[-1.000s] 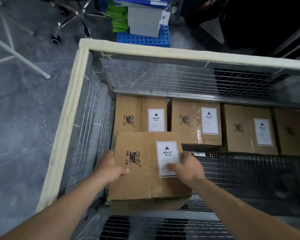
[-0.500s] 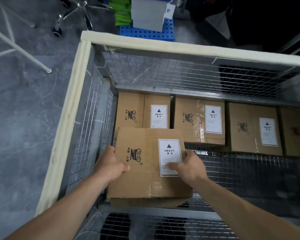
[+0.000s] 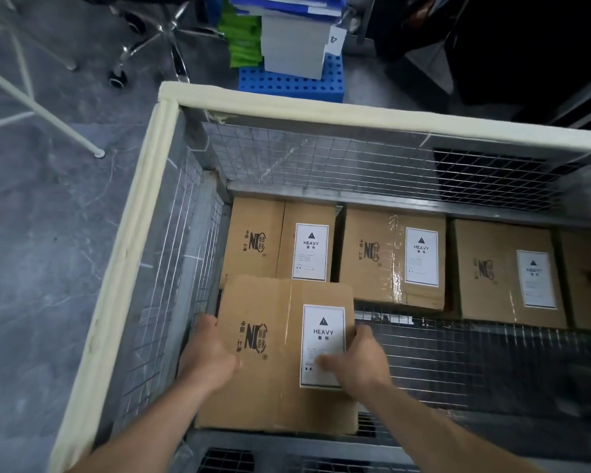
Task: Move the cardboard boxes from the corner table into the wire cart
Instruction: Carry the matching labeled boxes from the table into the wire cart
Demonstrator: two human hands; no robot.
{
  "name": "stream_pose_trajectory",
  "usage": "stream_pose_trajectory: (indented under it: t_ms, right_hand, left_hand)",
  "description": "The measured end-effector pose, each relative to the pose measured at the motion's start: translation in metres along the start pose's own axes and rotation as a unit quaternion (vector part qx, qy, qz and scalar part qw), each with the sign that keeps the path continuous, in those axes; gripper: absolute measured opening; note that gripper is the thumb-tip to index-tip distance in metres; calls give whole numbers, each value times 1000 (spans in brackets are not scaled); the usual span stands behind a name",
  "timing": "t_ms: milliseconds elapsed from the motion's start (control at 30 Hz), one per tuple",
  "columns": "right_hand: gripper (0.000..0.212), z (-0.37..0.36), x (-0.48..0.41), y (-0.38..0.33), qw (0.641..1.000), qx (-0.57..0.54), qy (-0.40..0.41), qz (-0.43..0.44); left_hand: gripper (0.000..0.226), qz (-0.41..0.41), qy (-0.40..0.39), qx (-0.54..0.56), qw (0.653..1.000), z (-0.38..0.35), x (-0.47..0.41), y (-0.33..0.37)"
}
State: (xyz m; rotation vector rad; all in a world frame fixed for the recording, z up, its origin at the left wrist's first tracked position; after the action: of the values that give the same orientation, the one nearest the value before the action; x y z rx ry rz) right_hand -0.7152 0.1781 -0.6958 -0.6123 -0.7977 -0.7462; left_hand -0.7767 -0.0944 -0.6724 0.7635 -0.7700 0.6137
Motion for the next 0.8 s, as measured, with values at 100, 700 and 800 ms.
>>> stream_pose_trajectory:
  t_ms: [100, 700, 800]
  right_hand:
    - [58, -23, -15, 12, 1000, 5, -9, -3]
    - [19, -75, -60, 19, 987, 56, -144, 36]
    - [8, -46, -46, 5, 988, 78, -125, 53]
  left_hand:
    - [55, -5, 30, -43, 999, -15, -14, -19]
    - [41, 8, 6, -207, 978, -54, -64, -36]
    - [68, -29, 6, -218, 975, -41, -40, -14]
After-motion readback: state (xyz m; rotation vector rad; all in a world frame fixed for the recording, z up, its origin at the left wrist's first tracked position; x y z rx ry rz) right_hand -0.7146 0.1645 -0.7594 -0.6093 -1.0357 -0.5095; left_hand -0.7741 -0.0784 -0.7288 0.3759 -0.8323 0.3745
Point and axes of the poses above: each hand's wrist, its own x-axis away from the middle knuckle, its own z-axis out of the back of the hand, y = z × x, the point moved 7 cm from there along -x, towards the middle knuckle, and after that the axes turned 12 degrees about x, right-handed, at the moved point
